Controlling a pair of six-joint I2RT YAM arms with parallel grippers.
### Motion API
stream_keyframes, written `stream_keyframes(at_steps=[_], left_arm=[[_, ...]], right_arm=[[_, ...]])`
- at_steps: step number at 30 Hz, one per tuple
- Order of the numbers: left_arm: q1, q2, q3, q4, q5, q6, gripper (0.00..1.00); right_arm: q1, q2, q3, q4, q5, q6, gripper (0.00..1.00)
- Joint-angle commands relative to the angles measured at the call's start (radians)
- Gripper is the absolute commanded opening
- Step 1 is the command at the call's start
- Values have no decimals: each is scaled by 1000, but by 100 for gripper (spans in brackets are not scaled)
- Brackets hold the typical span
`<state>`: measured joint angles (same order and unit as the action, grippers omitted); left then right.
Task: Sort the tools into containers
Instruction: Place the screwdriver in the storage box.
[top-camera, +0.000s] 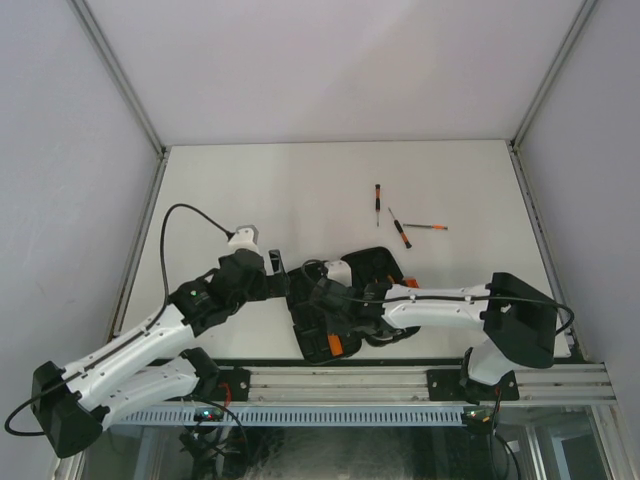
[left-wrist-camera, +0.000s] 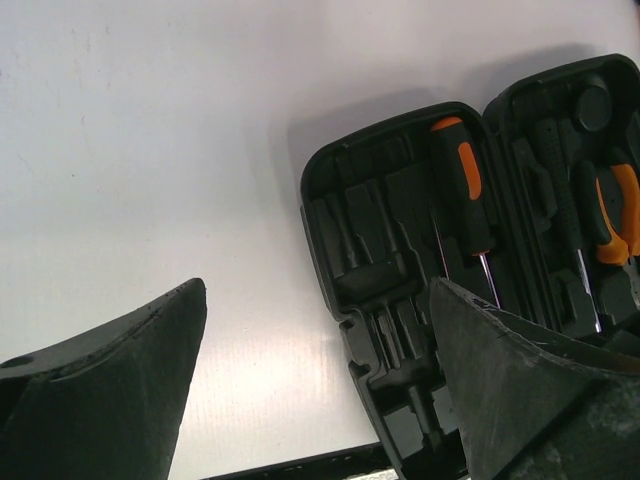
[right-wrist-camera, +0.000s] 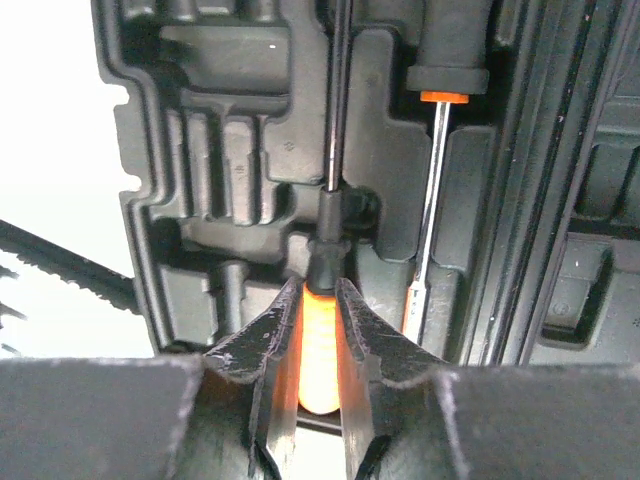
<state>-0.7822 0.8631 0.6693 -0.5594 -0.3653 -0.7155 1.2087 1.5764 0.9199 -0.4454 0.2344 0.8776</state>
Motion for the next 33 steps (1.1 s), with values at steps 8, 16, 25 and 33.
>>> stream_keyframes(at_steps=[8, 16, 25, 33], left_arm=[[4, -52, 1, 43, -25, 5, 97], [6, -153, -41, 116, -34, 19, 97], [8, -148, -36, 125, -28, 34, 96], [8, -121, -28, 144, -2, 36, 96]], right_arm=[[20, -179, 14, 17, 84, -15, 19], [49, -260, -56, 134, 143, -73, 27], [46, -257, -64, 113, 103, -16, 29], [45, -218, -65, 59, 72, 30, 23]])
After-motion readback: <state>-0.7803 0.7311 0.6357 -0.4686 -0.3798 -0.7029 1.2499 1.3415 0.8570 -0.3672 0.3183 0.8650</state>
